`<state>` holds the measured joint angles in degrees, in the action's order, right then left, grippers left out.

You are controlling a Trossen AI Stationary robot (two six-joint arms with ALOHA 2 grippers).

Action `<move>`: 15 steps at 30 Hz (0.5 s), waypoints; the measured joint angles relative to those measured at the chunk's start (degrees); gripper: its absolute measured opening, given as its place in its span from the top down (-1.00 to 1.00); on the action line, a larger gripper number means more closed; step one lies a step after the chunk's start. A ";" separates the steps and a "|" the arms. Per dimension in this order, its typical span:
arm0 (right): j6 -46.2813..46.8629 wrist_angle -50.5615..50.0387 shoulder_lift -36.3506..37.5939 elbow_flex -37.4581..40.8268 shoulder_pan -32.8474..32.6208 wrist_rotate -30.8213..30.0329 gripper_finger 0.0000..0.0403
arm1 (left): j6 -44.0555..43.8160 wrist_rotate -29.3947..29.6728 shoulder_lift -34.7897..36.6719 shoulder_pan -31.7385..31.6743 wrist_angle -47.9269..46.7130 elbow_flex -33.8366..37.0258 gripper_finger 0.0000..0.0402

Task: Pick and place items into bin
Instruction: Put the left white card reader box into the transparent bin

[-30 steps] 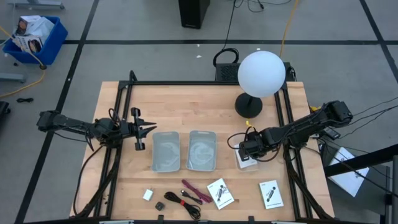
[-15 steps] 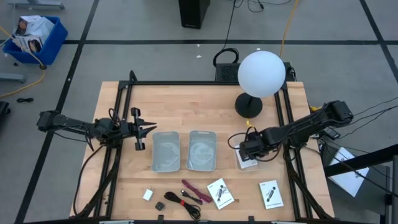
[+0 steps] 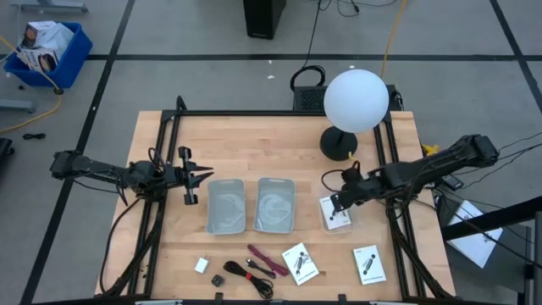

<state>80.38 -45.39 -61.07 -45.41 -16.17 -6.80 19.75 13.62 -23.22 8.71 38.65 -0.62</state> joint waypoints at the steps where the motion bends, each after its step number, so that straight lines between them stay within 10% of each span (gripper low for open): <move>1: -2.59 1.59 1.26 0.00 -0.70 -1.89 0.30 | 0.01 -0.02 0.00 0.00 0.00 0.00 0.69; 8: -19.12 19.71 5.47 -0.03 -4.91 -12.54 0.66 | 0.02 1.58 -0.02 0.00 -1.51 0.00 0.69; 15: -33.72 35.96 2.28 -0.07 -9.19 -9.72 0.96 | -0.73 4.52 -0.01 0.00 -1.64 0.00 0.69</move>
<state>46.66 -9.44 -58.79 -45.48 -25.36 -16.52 19.02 18.15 -23.24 8.71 37.01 -0.62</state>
